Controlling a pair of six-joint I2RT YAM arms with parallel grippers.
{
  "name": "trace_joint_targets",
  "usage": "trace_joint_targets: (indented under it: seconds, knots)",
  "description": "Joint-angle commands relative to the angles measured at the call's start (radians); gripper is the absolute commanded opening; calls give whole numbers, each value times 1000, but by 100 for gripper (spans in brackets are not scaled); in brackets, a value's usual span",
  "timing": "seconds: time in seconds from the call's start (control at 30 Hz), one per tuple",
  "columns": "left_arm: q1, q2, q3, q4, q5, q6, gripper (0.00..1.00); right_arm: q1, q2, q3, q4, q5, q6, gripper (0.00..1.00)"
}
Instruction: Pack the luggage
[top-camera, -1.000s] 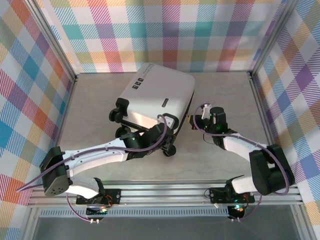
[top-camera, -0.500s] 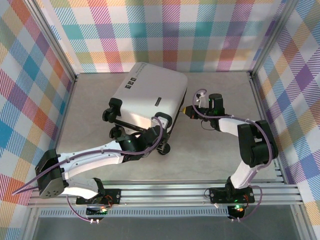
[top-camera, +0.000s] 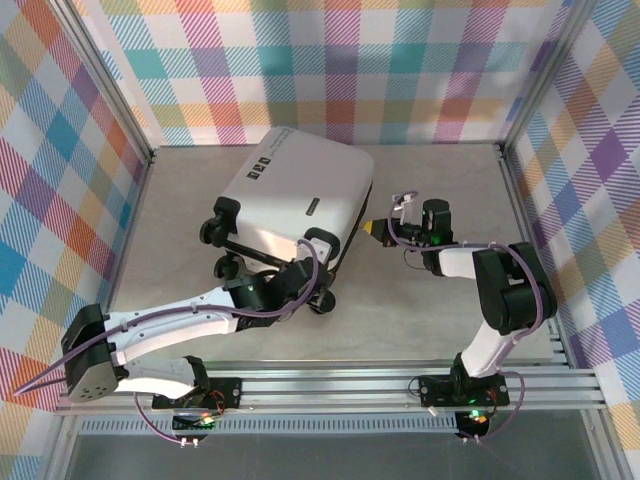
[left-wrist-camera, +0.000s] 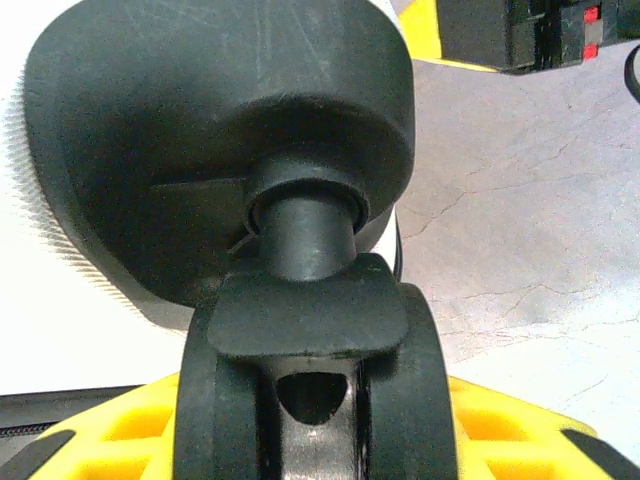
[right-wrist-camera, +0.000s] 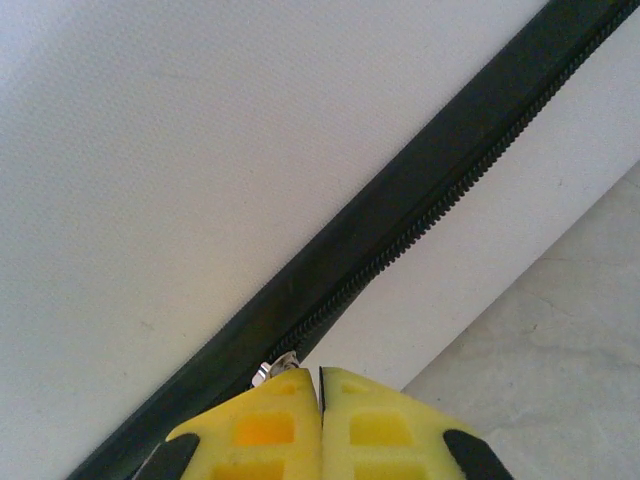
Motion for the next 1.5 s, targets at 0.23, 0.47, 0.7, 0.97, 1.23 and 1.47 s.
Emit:
trace_joint_targets:
  seconds: [0.23, 0.47, 0.7, 0.97, 1.23, 1.47]
  knots:
    - [-33, -205, 47, 187, -116, 28, 0, -19, 1, -11, -11, 404, 51, 0]
    - [-33, -187, 31, 156, -141, -6, 0, -16, -4, 11, 30, 265, 42, 0]
    - [-33, -154, 44, 149, -156, 4, 0, 46, -57, -89, -30, 247, -2, 0]
    - [-33, -161, 57, 111, -143, 57, 0, 49, -138, -194, -48, 208, 11, 34]
    - [-32, -200, 85, 8, -123, 106, 0, 54, -195, -200, -68, 164, -58, 49]
    - [-31, -236, 142, -63, -122, 152, 0, 69, -150, -177, 87, 36, -162, 50]
